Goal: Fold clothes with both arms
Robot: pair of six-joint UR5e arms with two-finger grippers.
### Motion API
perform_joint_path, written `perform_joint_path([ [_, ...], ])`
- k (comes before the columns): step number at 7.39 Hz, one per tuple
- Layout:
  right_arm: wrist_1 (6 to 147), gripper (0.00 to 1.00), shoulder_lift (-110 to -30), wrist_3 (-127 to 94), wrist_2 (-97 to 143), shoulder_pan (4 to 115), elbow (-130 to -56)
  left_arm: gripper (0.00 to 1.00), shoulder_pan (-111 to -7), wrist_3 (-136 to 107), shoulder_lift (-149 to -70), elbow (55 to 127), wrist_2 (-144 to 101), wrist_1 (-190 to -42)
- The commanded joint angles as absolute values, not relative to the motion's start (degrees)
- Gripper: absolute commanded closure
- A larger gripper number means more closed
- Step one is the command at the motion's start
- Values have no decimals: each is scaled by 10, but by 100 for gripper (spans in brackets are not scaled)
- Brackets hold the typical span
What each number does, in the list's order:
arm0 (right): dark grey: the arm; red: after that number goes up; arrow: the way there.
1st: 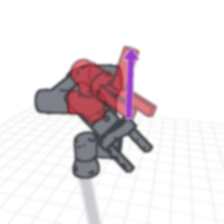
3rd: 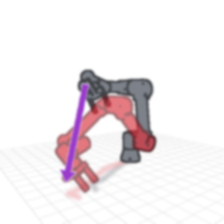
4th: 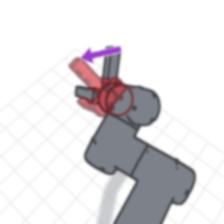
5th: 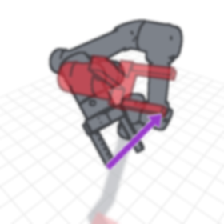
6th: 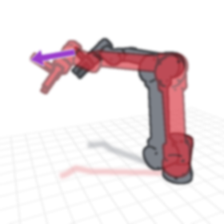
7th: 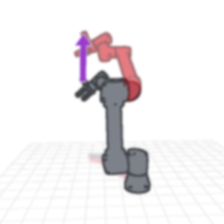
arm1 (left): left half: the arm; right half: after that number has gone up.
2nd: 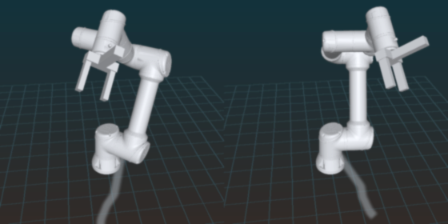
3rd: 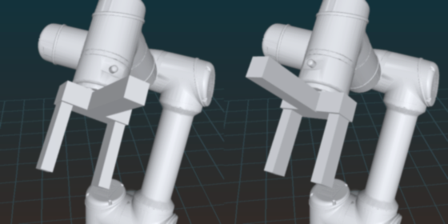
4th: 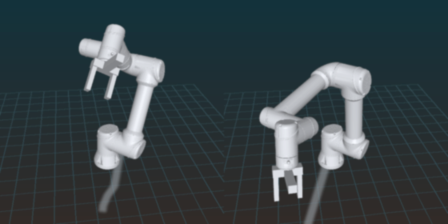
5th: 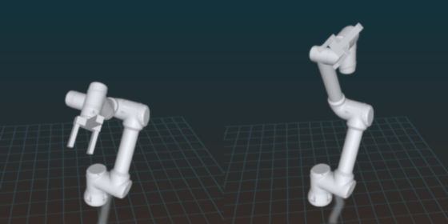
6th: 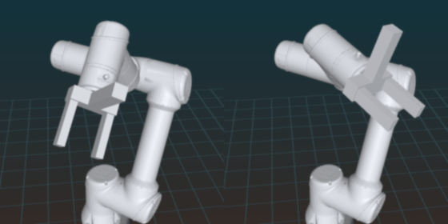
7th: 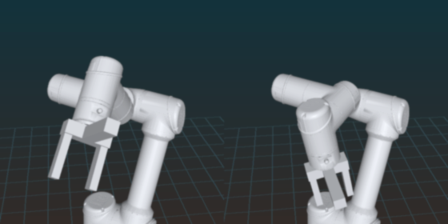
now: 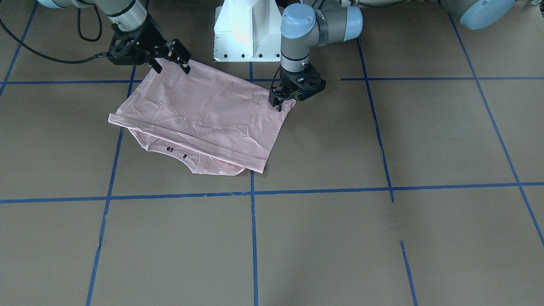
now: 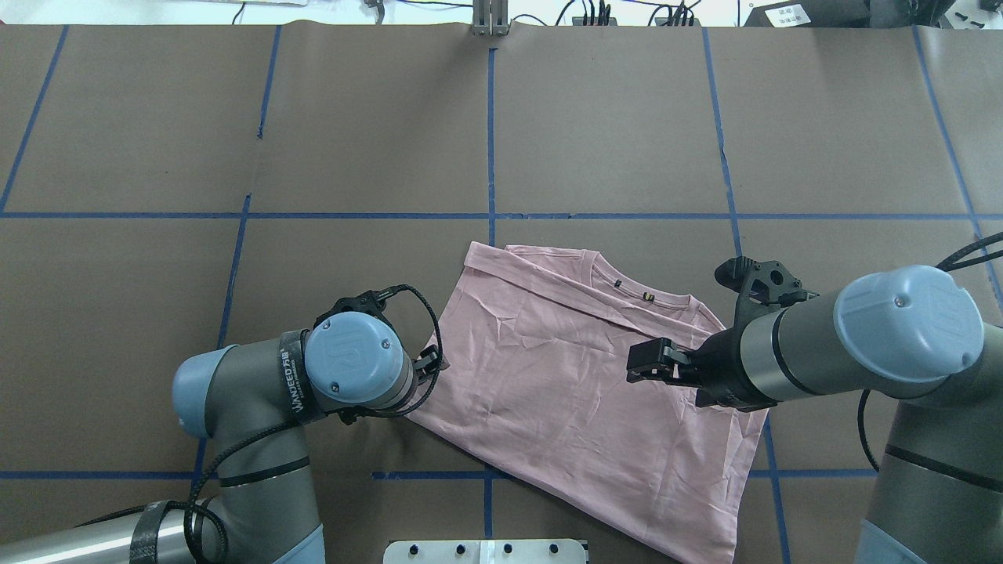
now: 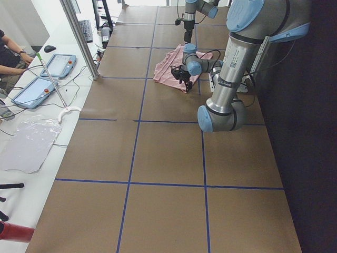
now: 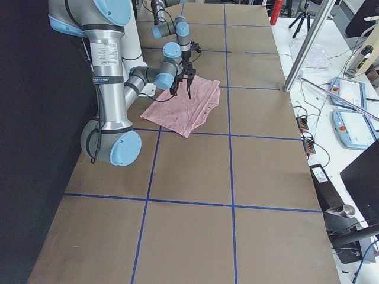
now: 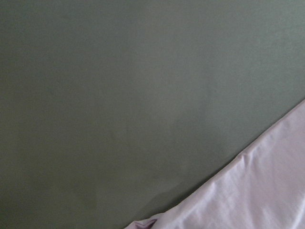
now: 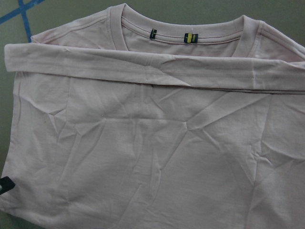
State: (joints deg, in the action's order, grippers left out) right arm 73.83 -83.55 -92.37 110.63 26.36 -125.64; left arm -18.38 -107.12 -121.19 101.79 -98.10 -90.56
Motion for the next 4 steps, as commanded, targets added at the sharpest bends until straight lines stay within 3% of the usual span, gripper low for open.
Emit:
perform_joint_path([
  [1,738,0,-835,-924,1105,265,-1256,0,-178,-1073,-1211,1017,-981,-905],
  [4,738,0,-835,-923,1103,268,-1256,7,-173,-1072,-1209,1018,-981,-905],
])
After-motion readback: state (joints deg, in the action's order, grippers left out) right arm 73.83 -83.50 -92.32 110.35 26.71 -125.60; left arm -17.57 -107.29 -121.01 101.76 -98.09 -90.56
